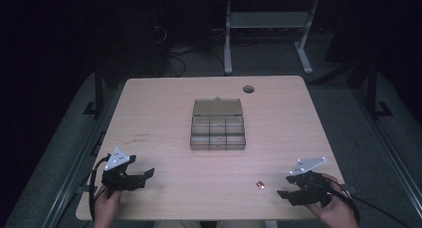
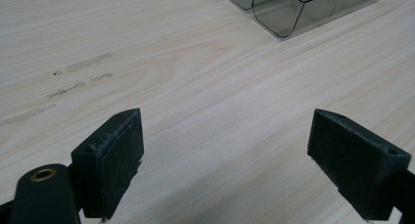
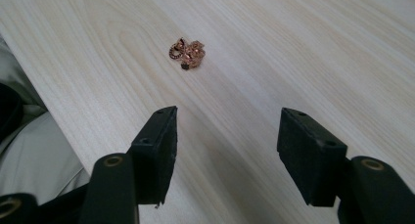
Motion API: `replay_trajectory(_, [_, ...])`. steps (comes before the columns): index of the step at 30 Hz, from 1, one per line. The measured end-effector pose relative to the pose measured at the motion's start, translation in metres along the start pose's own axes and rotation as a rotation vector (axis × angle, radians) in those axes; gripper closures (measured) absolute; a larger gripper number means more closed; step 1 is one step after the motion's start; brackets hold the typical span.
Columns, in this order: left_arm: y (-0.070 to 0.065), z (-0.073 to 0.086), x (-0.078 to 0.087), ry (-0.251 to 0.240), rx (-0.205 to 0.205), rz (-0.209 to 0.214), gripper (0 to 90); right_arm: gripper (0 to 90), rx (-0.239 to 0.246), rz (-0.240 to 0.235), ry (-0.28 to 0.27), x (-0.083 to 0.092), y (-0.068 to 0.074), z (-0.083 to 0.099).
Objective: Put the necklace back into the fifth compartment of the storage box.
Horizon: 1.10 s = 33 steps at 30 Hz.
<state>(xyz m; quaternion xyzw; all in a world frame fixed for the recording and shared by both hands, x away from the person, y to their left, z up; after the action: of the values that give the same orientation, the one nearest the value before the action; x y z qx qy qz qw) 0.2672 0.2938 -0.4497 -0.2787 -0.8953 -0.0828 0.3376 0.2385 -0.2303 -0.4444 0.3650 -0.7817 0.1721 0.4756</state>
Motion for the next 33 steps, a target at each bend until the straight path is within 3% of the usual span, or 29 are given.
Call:
replay_trajectory(15, [0.002,0.001,0.001,-0.005,0.005,-0.005,13.1,48.0,0.088,-0.018,0.054,-0.009,0.009,-0.027])
replay_trajectory(25, [0.002,0.001,0.001,-0.011,0.012,-0.003,13.1,57.4,0.114,-0.03,0.112,-0.023,0.008,-0.045])
replay_trajectory(33, [0.002,0.0,0.001,-0.012,0.012,-0.005,13.1,65.8,0.11,-0.029,0.128,-0.026,0.007,-0.053])
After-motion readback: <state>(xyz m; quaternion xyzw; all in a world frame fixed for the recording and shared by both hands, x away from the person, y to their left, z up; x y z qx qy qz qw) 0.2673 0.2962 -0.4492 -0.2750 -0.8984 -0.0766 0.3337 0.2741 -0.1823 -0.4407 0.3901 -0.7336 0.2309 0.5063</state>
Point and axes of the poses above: each handheld gripper's, and its own axes: x roughly backward along the jaws, z roughly out of its underside, y roughly to its left, the point moved 1 cm from there along -x, roughly forward along the jaws, and after that the axes turned 4 degrees about y, right-handed, at the moved point
